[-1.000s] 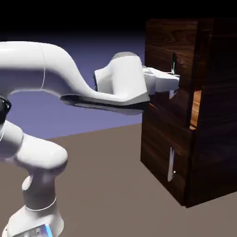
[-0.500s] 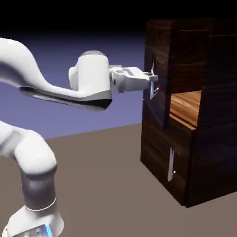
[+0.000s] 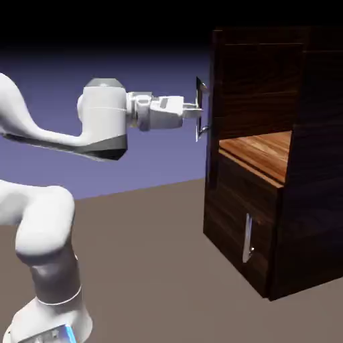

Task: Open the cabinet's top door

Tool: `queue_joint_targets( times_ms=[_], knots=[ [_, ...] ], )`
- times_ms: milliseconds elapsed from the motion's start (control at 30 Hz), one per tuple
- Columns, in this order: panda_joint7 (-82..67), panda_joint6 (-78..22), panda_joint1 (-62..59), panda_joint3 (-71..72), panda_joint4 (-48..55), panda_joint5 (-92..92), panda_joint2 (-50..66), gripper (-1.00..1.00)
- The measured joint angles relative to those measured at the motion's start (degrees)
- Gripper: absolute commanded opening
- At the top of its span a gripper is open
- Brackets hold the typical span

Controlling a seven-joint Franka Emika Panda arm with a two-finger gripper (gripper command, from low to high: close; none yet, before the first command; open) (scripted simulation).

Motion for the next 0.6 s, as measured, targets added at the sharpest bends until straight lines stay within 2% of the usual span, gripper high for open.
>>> queue_joint_targets(
  times_ms=[333, 433, 600],
  knots=[
    [-15.0, -15.5, 5.8, 10.1, -4.4, 25.0, -8.8, -1.00],
    [-19.7, -13.8, 3.2, 12.8, -5.4, 32.5, -10.8, -1.00],
    [-28.3, -5.4, -4.6, 16.6, -7.3, 44.6, -14.3, -1.00]
  ],
)
